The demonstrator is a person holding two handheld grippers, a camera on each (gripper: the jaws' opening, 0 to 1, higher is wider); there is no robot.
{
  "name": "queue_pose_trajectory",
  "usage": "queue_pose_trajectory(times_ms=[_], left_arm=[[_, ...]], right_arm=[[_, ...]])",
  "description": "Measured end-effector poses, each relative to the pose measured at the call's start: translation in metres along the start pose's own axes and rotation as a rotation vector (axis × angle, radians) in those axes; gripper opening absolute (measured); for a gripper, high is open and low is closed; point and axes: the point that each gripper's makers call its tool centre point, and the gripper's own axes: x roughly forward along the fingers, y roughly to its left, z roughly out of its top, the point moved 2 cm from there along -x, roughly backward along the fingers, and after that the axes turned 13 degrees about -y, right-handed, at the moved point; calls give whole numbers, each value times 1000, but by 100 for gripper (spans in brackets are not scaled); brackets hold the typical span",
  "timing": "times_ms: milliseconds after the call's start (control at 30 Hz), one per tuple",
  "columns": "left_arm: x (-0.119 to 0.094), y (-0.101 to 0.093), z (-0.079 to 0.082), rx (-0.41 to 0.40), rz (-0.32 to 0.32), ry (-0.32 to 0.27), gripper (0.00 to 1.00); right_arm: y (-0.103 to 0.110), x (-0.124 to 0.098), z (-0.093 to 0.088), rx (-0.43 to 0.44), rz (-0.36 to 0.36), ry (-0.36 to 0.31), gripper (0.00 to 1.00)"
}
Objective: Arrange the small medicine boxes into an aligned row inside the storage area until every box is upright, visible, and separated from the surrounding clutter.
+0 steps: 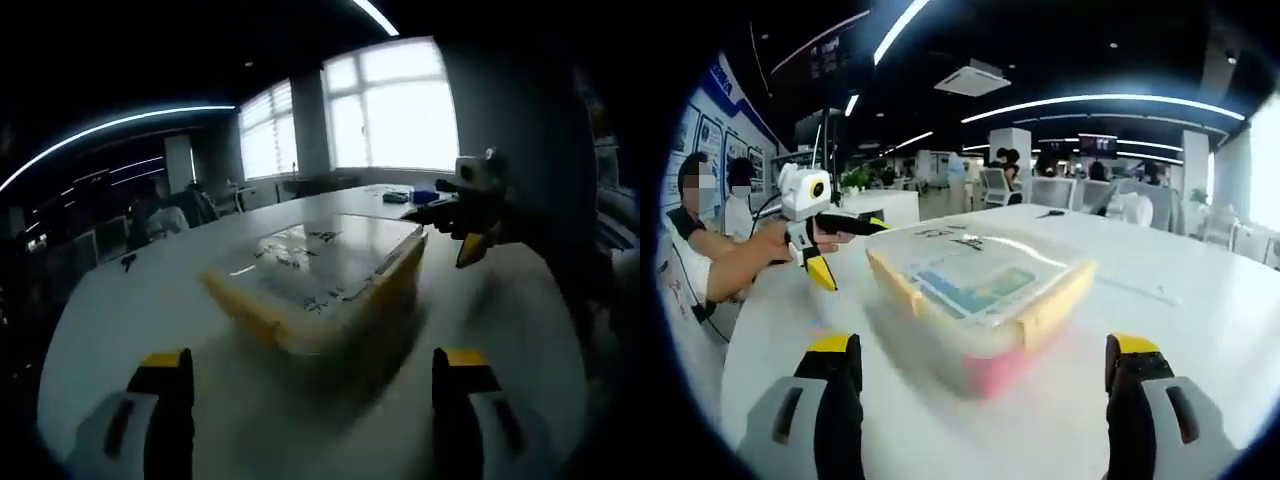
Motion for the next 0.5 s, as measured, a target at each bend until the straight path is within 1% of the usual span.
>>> queue_pose_trajectory(times_ms=[33,67,100,133,233,333,367,400,500], left_arm=[[-7,3,1,-13,-3,-9,100],[-14,-1,4,-26,-13,-26,100],[-24,-4,7,-44,-20,-42,100],[-31,-8,8,-58,-16,-51,100],[-50,-17,13,-81,-29,-79,100],[-62,-17,18,-79,-35,-93,100],[-69,-18,20,-80,-35,-95,100],[-78,-20,25,-71,-38,-112,100],[-96,-24,33,-61,-27,-123,100]], right_arm=[[8,-4,2,-11,-2,0,100],[17,-8,5,-16,-1,1,100],[28,-12,11,-20,0,-16,100],[36,-14,17,-4,-7,-46,100],[58,-23,29,38,-24,-80,100],[78,-32,35,57,-39,-94,100],[83,-35,36,58,-41,-96,100],[89,-37,39,54,-43,-102,100],[108,-45,46,44,-37,-125,100]])
